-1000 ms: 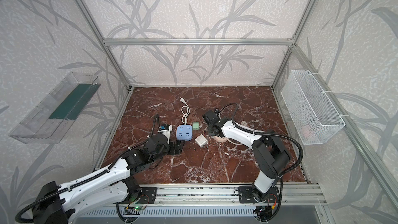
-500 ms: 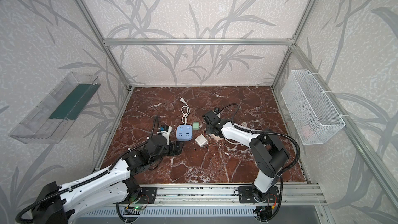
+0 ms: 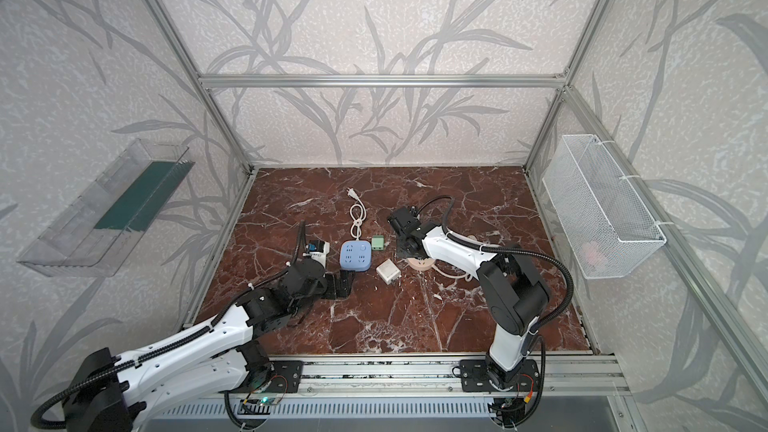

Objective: Insert the plug
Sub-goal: 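Lower the pink plug with the right gripper into a socket beside the teal plug, then open the right gripper and lift it off the inserted pink plug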

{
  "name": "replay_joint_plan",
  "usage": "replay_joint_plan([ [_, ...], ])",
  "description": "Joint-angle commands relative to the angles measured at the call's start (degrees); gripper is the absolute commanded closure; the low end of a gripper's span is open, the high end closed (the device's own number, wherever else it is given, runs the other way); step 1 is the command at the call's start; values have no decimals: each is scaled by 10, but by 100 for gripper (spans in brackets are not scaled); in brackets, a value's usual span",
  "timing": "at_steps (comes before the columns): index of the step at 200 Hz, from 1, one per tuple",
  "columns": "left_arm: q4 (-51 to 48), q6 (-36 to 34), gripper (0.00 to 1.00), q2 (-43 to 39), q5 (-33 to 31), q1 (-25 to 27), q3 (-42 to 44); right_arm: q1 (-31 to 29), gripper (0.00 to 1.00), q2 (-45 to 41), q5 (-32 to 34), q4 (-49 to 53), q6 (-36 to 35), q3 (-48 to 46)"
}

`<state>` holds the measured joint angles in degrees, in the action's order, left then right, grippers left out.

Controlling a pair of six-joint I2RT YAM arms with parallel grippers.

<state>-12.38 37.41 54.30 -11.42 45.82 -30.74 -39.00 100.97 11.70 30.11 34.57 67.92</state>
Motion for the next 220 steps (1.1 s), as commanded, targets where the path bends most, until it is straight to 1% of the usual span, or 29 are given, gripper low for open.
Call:
replay_joint_plan([
  [1, -35, -21, 1, 21, -12, -4, -45, -5, 100, 23, -72, 143, -17, -35],
  [25, -43, -37, 1, 34, 1, -5, -56, -5, 100, 15, -70, 155, -28, -25],
  [44, -38, -43, 1, 36, 6, -5, -56, -4, 94, 11, -71, 161, -34, -17],
  [77, -44, -56, 1, 43, 12, -6, -69, -4, 78, -1, -75, 165, -40, -10],
  [108, -51, -57, 1, 42, 16, -5, -74, -4, 68, -18, -86, 166, -41, -6],
  [134, -52, -57, 1, 36, 12, -6, -75, -4, 64, -28, -90, 172, -40, 0],
  [138, -53, -58, 1, 36, 11, -5, -75, -4, 63, -45, -90, 174, -40, 0],
  [162, -53, -60, 1, 33, 8, -6, -78, -4, 60, -68, -86, 180, -38, 4],
  [220, -52, -68, 1, 38, 8, -6, -87, -4, 57, -105, -84, 199, -38, 19],
])
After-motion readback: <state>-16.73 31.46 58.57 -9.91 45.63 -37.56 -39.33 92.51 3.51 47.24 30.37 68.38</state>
